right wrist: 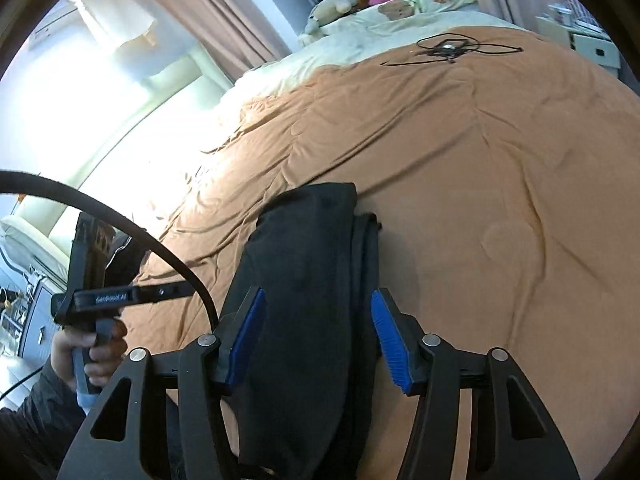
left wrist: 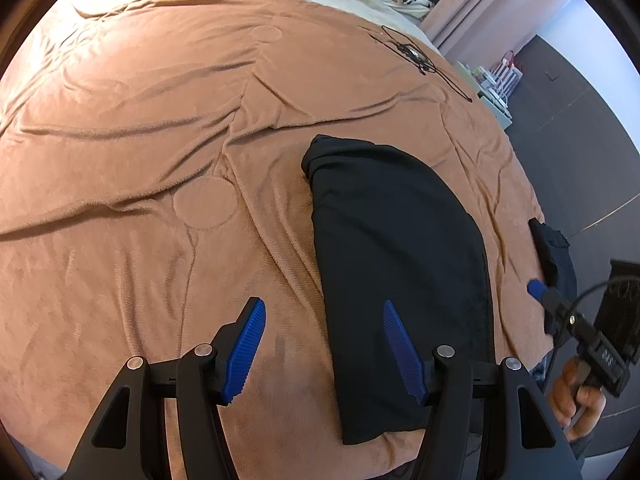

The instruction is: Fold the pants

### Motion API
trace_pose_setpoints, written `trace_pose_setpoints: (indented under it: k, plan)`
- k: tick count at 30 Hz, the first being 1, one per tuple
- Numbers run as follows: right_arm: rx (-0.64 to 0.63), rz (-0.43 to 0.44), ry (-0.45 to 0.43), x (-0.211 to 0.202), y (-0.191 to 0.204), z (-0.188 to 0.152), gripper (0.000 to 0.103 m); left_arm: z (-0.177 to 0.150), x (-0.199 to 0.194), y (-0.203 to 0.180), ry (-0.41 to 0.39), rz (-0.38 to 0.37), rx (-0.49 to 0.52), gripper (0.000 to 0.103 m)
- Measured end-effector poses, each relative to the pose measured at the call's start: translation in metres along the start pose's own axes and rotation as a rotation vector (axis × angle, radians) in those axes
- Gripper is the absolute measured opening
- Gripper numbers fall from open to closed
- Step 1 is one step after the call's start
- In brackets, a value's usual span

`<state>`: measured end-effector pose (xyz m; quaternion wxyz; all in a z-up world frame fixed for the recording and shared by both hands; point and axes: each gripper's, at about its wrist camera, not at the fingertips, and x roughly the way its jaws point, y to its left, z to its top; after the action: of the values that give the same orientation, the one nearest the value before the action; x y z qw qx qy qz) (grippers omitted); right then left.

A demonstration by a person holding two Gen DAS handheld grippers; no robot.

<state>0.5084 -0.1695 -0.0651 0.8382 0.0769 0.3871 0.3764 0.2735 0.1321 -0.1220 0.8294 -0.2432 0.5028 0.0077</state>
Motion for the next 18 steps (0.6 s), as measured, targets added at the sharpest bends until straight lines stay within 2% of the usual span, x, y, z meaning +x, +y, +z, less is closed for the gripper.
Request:
trace_pose_setpoints:
  k: [8,18]
  plan:
    - [0.023,0.06,0.063,0.044,-0.016,0.036,0.054,0.005,0.009,0.002,0.007,-0.001,-0.009,0.064]
    - [0.14,0.157,0.152,0.097,-0.044,0.074,0.054,0.012,0.026,0.004,0.028,-0.017,-0.034,0.064]
